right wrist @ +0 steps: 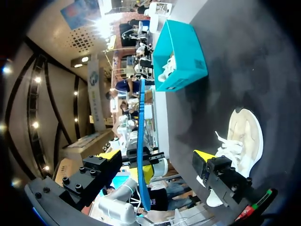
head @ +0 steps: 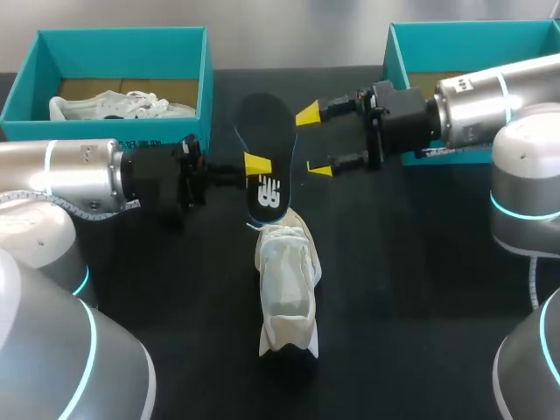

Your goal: Take the shoe out of the shoebox, open the shoe tongue, remove and reinsert the insole, then place the shoe into the shoebox

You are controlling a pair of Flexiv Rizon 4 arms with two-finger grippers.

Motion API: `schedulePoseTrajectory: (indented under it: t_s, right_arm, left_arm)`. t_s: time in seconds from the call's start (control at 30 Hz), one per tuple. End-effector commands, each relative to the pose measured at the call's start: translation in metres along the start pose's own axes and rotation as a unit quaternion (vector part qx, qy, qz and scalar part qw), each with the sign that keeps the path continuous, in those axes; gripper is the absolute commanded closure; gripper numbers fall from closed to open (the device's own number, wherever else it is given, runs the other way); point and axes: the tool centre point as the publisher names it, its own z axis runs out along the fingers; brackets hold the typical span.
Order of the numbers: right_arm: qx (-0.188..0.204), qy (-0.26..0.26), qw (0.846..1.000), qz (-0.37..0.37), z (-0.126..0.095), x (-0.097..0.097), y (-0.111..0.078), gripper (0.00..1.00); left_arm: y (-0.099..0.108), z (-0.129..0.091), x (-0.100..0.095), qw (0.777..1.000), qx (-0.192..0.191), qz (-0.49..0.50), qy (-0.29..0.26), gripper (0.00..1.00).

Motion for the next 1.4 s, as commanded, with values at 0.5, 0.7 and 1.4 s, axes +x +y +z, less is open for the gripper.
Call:
schedulePoseTrajectory:
  t_s: [0.5,0.7,1.4]
  right_arm:
    - [0.023,-0.003,1.0,-0.015,0.011,0.003,-0.014,0.13]
    - [0.031,-0.005,0.999,-0.009,0.016,0.001,-0.015,0.32]
    - [0.042,-0.014,0.999,-0.006,0.024,0.005,-0.013,0.78]
  left_arm:
    - [0.002,0.014,0.01,1.0,0.01,0.018,0.014,1.0]
    - [0.004,0.014,0.013,1.0,0.005,0.02,0.012,1.0]
    - [0.01,0.015,0.02,0.999,-0.002,0.032,0.02,1.0]
